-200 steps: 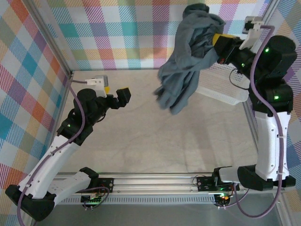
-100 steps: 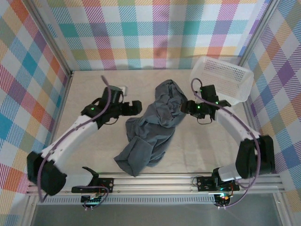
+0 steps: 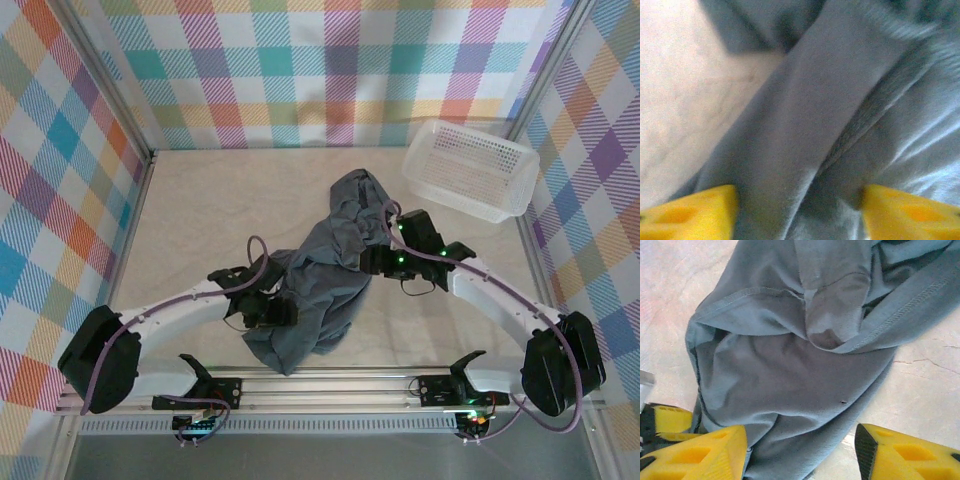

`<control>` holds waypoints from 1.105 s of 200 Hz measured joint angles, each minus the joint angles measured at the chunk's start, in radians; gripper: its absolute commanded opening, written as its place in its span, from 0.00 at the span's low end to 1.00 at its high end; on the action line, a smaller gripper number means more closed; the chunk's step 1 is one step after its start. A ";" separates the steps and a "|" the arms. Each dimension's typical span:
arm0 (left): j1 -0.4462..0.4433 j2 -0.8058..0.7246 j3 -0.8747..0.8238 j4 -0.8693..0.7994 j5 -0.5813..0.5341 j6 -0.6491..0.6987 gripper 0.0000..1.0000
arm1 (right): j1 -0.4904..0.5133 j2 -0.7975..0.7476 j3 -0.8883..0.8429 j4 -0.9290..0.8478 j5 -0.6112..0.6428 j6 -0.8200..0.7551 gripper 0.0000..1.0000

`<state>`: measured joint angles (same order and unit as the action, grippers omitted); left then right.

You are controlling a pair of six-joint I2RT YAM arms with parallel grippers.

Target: Fold the inside-out t-shirt

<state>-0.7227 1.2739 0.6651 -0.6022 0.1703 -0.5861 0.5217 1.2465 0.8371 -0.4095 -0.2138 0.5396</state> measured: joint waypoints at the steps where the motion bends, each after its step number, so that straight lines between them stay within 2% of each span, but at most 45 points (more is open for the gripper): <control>1: 0.000 0.000 -0.001 0.000 0.001 -0.002 0.02 | 0.002 0.000 0.001 0.000 0.001 0.000 0.60; 2: 0.000 0.000 -0.001 -0.001 0.002 -0.003 0.00 | 0.003 0.000 0.001 0.000 0.001 0.000 0.60; 27: -0.003 -0.035 0.043 -0.049 0.022 -0.006 0.00 | 0.029 -0.010 0.010 -0.002 0.011 -0.019 0.63; 51: 0.000 -0.102 0.247 -0.105 0.037 -0.009 0.00 | 0.100 -0.095 0.001 0.025 0.046 -0.115 0.70; 90: 0.006 -0.039 0.617 -0.078 0.129 -0.035 0.00 | 0.250 -0.347 -0.179 0.325 0.067 -0.336 0.77; 104: 0.006 0.014 0.681 -0.051 0.168 -0.060 0.00 | 0.277 -0.365 -0.238 0.435 0.042 -0.397 0.85; 122: 0.006 0.088 0.737 -0.026 0.209 -0.088 0.00 | 0.315 -0.314 -0.272 0.547 0.016 -0.427 0.85; 134: 0.006 0.129 0.761 -0.003 0.235 -0.108 0.00 | 0.337 -0.249 -0.269 0.607 0.032 -0.413 0.79; 143: 0.004 0.147 0.770 0.021 0.253 -0.122 0.00 | 0.350 -0.190 -0.244 0.620 0.077 -0.386 0.67; 159: 0.005 0.163 0.775 0.061 0.248 -0.142 0.00 | 0.356 -0.082 -0.165 0.610 0.183 -0.329 0.12; 164: 0.013 0.166 0.778 0.071 0.241 -0.147 0.00 | 0.357 -0.060 -0.142 0.608 0.211 -0.313 0.00; 174: 0.026 0.174 0.792 0.082 0.230 -0.146 0.07 | 0.358 -0.030 -0.104 0.602 0.254 -0.281 0.00; 190: 0.029 0.184 0.836 0.059 0.207 -0.101 0.37 | 0.356 -0.026 -0.075 0.583 0.310 -0.203 0.00; 199: 0.032 0.179 0.853 0.031 0.177 -0.061 0.49 | 0.332 -0.037 -0.060 0.540 0.335 -0.118 0.00; 209: 0.041 0.159 0.851 -0.002 0.134 -0.034 0.57 | 0.280 -0.055 -0.049 0.477 0.348 -0.027 0.00; 221: 0.079 0.117 0.810 -0.028 0.094 -0.011 0.60 | 0.179 -0.098 -0.053 0.385 0.351 0.094 0.00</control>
<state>-0.6437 1.3911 1.4754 -0.6300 0.2642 -0.5976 0.7010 1.1484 0.7845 -0.0242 0.1371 0.6338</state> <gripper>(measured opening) 0.568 0.055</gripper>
